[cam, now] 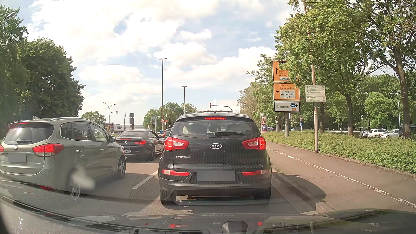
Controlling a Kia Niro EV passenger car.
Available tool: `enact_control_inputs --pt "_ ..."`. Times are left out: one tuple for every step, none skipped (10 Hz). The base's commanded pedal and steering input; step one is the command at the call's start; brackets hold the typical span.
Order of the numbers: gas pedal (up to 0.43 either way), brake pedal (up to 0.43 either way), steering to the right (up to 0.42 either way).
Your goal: Follow the waypoints while adhering to traffic rules and regulations
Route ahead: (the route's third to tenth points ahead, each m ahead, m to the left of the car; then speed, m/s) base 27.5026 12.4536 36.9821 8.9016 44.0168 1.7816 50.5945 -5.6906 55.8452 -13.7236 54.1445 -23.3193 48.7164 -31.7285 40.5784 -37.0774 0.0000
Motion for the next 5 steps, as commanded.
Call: enact_control_inputs --pt "0.0 0.226 0.0" --pt "0.0 0.226 0.0" --pt "0.0 0.226 0.0" --pt "0.0 0.226 0.0" --pt "0.0 0.226 0.0"
